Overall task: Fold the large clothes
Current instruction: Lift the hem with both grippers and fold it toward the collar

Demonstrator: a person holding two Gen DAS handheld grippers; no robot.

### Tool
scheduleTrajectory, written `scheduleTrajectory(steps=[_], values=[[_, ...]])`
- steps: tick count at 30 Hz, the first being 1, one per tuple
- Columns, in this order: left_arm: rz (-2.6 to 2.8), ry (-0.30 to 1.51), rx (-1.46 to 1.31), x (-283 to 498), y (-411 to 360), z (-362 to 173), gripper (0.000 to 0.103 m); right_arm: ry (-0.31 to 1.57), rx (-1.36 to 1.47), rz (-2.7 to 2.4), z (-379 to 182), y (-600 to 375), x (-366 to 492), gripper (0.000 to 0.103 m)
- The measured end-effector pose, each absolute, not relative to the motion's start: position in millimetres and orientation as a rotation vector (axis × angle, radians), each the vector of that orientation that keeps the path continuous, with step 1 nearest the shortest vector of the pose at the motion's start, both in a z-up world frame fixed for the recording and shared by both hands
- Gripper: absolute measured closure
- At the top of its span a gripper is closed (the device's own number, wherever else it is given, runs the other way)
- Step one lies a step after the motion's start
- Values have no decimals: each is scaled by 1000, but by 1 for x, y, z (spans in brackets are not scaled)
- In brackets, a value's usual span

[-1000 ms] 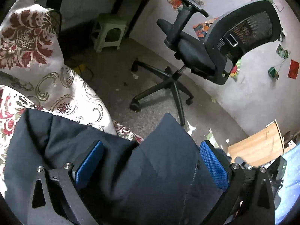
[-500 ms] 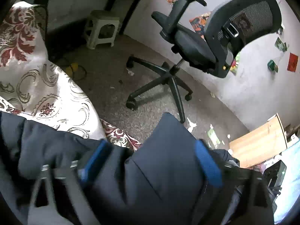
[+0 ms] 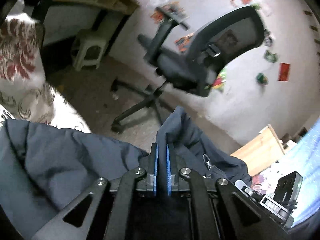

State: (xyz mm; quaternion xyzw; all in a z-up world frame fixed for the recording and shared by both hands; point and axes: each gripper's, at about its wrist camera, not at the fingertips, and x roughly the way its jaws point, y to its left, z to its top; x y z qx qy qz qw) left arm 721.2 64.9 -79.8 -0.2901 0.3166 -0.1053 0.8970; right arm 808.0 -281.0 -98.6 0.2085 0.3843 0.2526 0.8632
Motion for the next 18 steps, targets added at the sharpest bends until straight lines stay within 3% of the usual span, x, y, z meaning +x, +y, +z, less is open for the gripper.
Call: scheduleTrajectory(steps=[8, 18], values=[[-347, 582, -619, 659, 77, -49, 99, 733, 360, 646, -60, -289, 733, 87], [-376, 689, -498, 611, 70, -64, 100, 776, 282, 642, -67, -295, 683, 87]])
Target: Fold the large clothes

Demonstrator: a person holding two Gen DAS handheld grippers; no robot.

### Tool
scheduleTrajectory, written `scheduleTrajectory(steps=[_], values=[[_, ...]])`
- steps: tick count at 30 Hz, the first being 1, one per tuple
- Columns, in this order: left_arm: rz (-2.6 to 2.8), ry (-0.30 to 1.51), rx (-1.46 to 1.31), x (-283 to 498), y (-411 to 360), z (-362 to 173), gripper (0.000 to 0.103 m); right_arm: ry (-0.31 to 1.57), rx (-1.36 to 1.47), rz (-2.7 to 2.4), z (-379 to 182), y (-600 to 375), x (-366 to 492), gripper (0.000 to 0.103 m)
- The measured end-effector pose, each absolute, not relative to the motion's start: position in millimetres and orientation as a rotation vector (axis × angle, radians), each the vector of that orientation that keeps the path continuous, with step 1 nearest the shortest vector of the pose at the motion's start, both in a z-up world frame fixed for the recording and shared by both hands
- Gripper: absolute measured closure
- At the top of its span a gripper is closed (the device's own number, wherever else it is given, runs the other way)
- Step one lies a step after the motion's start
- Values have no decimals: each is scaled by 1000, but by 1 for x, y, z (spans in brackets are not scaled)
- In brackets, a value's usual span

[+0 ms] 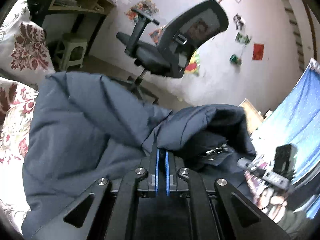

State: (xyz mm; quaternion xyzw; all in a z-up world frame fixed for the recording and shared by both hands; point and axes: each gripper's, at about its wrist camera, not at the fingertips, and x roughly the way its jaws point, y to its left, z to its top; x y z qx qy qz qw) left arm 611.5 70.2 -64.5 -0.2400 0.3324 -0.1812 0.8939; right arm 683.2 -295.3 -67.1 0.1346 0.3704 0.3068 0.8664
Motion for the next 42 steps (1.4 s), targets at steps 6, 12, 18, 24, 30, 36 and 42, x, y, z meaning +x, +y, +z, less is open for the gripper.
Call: scheduleTrajectory(steps=[6, 12, 18, 24, 30, 36, 42], values=[[-336, 737, -480, 619, 70, -87, 101, 728, 236, 641, -39, -302, 665, 85], [-327, 766, -397, 618, 56, -99, 101, 699, 257, 603, -1, -285, 703, 85], [-354, 744, -335, 606, 54, -95, 101, 931, 232, 698, -44, -236, 752, 85], [-386, 700, -330, 573, 63, -80, 101, 954, 88, 757, -95, -232, 711, 85], [-460, 558, -365, 573, 52, -42, 96, 942, 130, 753, -104, -239, 706, 88], [-471, 828, -194, 635, 1, -69, 97, 937, 98, 708, -95, -241, 700, 90], [-447, 936, -171, 656, -4, -104, 102, 931, 7, 612, -97, -270, 700, 99]])
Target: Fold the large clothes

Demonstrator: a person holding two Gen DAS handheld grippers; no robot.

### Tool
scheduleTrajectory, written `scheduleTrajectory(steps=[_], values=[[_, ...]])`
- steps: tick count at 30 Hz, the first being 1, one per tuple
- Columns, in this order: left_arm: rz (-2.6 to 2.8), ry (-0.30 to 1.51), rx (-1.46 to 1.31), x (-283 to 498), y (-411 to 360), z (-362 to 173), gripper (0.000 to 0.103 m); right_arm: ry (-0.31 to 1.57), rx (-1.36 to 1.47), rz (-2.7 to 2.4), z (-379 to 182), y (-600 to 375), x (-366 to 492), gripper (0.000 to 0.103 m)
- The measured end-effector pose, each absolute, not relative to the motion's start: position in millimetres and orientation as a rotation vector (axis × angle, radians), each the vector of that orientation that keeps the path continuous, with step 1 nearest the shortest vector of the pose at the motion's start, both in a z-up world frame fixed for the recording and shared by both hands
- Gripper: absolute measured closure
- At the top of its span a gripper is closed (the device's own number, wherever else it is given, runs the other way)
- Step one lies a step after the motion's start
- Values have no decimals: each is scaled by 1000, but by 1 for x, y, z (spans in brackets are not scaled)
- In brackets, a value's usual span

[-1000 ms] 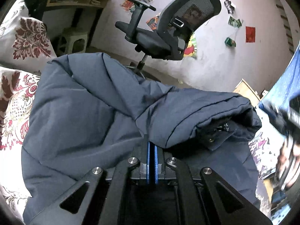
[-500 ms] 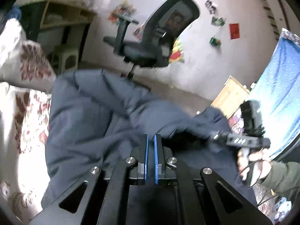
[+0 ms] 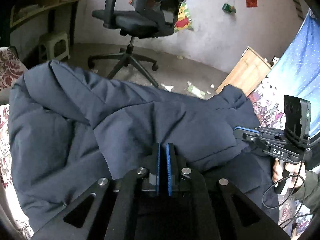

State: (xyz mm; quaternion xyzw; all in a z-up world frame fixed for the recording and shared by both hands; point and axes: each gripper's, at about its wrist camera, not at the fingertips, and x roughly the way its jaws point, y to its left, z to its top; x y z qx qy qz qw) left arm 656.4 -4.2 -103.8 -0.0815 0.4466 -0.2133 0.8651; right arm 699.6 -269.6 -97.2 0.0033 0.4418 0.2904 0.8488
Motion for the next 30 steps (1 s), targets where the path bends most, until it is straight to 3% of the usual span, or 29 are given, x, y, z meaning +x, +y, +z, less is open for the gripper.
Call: scheduleTrajectory(steps=[2, 10, 20, 25, 30], values=[[-431, 934, -121, 657, -10, -112, 102, 960, 16, 585, -111, -272, 703, 103], [-341, 793, 77, 639, -36, -139, 102, 912, -57, 520, -134, -254, 697, 103], [-329, 549, -122, 640, -10, -88, 102, 679, 16, 387, -54, -255, 740, 99], [-151, 621, -157, 684, -1, -85, 102, 834, 82, 147, -104, -260, 775, 101], [30, 790, -202, 713, 32, -119, 102, 828, 197, 125, -122, -282, 765, 103]])
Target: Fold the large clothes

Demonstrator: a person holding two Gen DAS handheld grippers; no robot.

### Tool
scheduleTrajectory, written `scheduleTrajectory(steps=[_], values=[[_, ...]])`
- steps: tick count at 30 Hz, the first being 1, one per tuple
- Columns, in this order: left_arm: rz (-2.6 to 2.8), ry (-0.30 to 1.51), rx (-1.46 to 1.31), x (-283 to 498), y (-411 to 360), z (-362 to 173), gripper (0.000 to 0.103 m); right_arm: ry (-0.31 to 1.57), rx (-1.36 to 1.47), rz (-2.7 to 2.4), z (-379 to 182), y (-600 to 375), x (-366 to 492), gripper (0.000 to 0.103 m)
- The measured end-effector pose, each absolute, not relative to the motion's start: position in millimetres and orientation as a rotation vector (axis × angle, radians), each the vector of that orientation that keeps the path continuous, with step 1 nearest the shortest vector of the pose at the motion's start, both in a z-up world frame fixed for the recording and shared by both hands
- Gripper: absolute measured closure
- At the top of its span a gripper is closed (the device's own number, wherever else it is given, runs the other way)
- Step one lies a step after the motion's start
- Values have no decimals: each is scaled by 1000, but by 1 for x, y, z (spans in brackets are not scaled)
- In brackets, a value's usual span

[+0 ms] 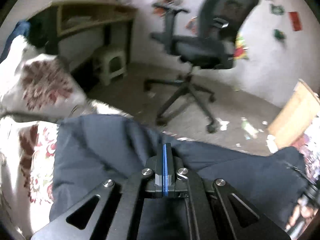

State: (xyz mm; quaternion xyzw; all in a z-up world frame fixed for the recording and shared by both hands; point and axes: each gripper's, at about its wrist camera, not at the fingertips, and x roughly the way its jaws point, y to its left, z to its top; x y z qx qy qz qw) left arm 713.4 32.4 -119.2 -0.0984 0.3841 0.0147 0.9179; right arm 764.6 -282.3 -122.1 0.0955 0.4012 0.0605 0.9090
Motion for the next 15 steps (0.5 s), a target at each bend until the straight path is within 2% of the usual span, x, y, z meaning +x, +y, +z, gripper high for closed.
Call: scheduleTrajectory(steps=[4, 7, 9, 11, 15], values=[[56, 826, -261, 716, 47, -128, 102, 833, 186, 128, -124, -279, 760, 103], [36, 720, -295, 704, 52, -110, 102, 791, 191, 155, -112, -283, 755, 103], [-56, 621, -339, 691, 50, -96, 101, 714, 206, 259, -91, -279, 748, 96], [-180, 577, -344, 687, 42, -83, 101, 683, 188, 391, -75, -268, 740, 96], [-458, 705, -322, 699, 17, -86, 101, 798, 153, 635, -76, -235, 736, 96]])
